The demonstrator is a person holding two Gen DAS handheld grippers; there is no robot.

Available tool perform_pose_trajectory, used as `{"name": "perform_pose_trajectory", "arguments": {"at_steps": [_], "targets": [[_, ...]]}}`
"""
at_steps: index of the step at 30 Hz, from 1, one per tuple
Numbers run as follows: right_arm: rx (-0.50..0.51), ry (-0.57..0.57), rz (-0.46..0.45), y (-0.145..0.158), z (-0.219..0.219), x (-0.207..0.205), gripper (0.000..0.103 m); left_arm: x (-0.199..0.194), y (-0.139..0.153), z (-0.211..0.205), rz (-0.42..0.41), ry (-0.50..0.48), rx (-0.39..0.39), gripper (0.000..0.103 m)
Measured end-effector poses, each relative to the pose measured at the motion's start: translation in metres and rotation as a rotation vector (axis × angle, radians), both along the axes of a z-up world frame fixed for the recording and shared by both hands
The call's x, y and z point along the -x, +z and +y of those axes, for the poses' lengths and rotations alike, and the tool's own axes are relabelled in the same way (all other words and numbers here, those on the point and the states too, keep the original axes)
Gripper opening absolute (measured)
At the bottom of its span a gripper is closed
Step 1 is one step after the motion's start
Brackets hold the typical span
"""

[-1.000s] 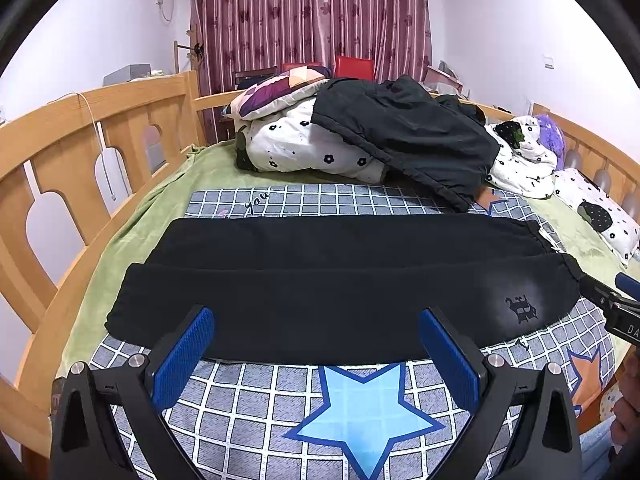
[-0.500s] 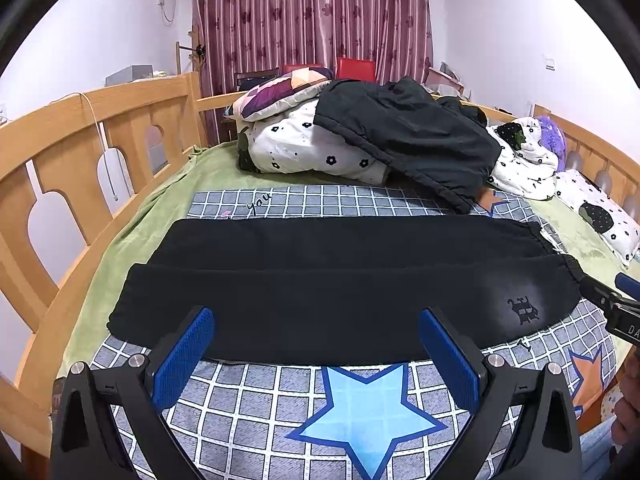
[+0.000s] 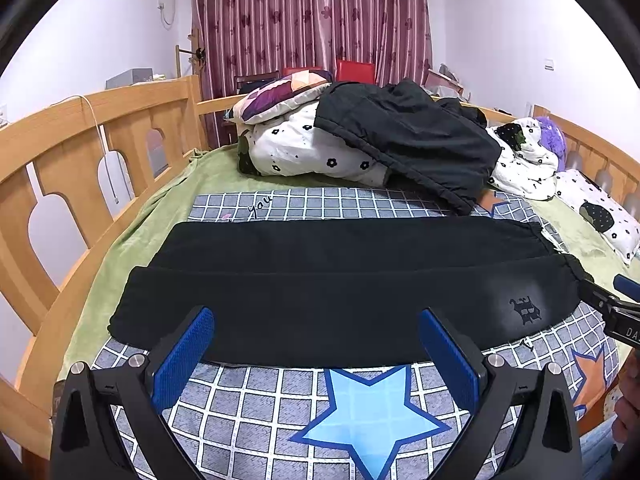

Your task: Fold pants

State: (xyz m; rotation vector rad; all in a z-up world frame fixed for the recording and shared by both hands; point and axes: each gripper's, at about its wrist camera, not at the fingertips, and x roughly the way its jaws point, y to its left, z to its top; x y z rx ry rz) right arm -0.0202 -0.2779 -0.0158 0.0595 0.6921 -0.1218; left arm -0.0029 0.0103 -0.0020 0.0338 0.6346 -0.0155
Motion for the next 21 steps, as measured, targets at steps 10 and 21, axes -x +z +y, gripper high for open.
{"name": "perform_pose_trajectory", "arguments": {"at_steps": [10,21], "targets": [[0.043,-0.003,0.016,-0.027,-0.016,-0.003,0.103,-0.024,-0.049,0.031,0.089,0.070,0.054,0.103],[-0.065,-0.038,0.146,-0.102,-0.069,-0.037,0.084,-0.055,-0.121,0.104,0.227,0.186,0.151,0.102]]}}
